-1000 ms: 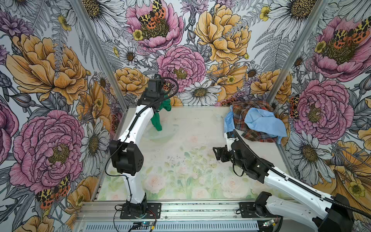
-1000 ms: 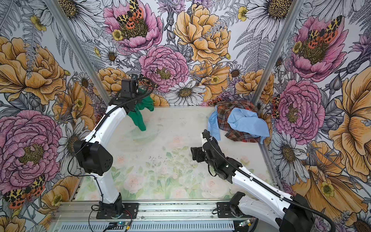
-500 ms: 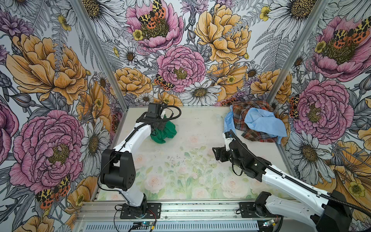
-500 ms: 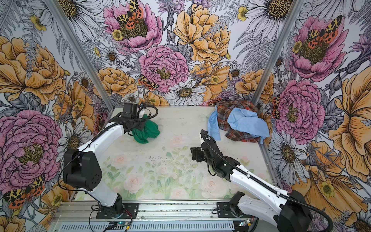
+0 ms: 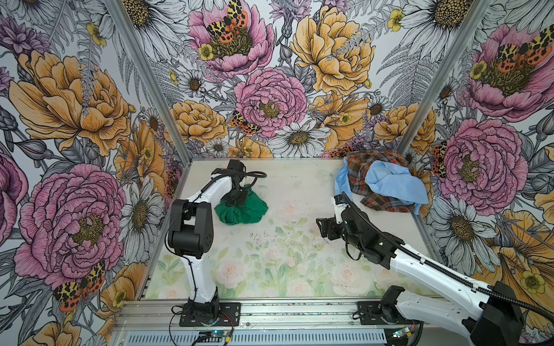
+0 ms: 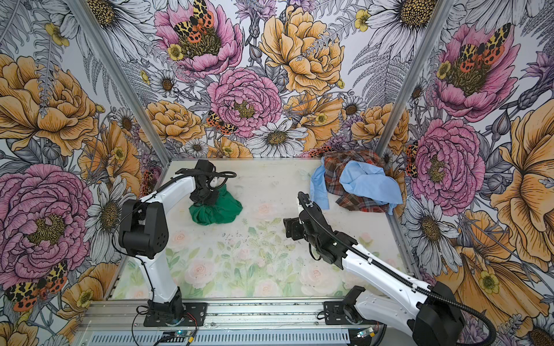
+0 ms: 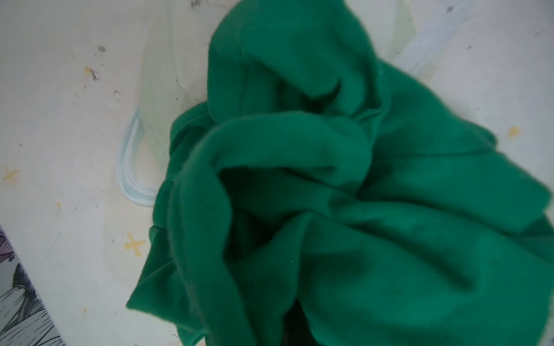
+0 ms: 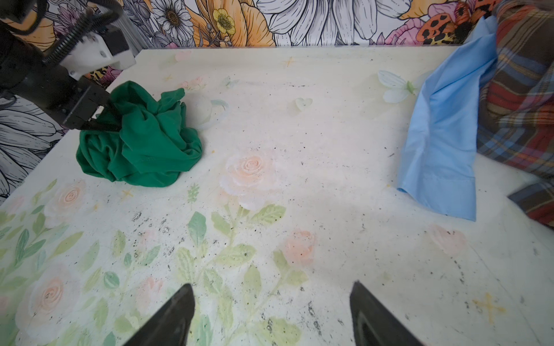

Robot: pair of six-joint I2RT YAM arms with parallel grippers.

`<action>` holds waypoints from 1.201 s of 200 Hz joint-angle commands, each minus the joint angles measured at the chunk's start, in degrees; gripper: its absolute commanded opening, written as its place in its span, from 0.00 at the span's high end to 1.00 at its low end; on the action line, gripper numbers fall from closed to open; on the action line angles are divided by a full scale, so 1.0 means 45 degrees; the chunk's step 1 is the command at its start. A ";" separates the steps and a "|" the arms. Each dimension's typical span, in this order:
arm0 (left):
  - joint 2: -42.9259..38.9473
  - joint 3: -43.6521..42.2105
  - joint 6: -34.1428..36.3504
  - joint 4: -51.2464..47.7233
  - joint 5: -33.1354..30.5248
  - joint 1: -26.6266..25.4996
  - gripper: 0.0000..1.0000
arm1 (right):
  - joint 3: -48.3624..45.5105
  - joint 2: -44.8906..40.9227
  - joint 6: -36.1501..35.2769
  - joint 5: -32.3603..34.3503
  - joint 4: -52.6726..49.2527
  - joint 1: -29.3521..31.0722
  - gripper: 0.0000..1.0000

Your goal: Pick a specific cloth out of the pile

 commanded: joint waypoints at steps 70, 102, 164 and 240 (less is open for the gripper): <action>-0.2114 0.0129 -0.1490 0.0593 -0.1216 -0.0380 0.33 | -0.0097 -0.0392 0.0359 -0.0087 -0.0021 0.0036 0.18; -0.4145 -0.1648 -0.3697 0.1832 0.0066 -0.0341 0.01 | 0.0018 -0.0139 0.0108 -0.0105 0.0005 0.0040 0.18; -0.7987 -0.7354 -1.1750 0.7210 -0.0353 -0.0313 0.01 | 0.0025 0.0004 -0.0536 -0.0292 0.0036 0.0043 0.18; -0.4821 -0.5855 -1.1746 0.6052 -0.0168 0.0666 0.01 | -0.0232 -0.0323 -0.0602 -0.0230 0.0003 -0.0006 0.18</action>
